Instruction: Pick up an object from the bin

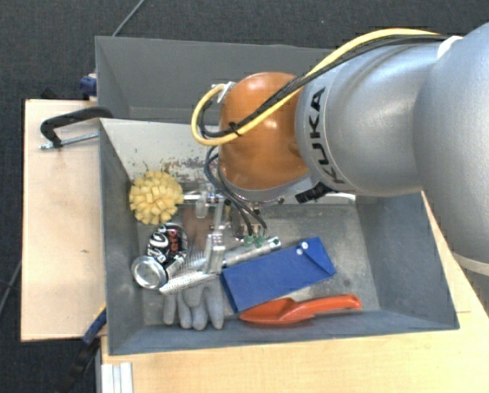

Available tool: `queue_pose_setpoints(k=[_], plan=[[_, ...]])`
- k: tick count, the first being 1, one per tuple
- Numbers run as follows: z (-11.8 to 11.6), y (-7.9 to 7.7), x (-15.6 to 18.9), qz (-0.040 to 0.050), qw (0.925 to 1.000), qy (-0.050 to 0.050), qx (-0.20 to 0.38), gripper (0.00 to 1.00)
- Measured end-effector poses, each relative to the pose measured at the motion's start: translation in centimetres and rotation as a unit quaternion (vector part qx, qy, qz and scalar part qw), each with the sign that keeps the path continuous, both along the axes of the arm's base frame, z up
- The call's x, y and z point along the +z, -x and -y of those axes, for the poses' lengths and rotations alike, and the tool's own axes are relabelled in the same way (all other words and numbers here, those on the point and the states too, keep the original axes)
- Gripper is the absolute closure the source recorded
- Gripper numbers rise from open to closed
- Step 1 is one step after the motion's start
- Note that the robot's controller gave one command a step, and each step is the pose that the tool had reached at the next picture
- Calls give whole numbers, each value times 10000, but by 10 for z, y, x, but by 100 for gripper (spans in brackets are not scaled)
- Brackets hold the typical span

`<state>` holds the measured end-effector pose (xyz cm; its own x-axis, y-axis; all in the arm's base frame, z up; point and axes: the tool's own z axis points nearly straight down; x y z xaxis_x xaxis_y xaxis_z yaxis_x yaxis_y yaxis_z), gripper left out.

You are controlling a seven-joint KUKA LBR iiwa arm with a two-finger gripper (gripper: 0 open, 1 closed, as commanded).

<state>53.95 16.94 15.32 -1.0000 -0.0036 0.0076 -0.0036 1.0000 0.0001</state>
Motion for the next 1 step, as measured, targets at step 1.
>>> queue_pose_setpoints(k=[1], plan=[[1,-2,5,42,10000,-8,-13,0]])
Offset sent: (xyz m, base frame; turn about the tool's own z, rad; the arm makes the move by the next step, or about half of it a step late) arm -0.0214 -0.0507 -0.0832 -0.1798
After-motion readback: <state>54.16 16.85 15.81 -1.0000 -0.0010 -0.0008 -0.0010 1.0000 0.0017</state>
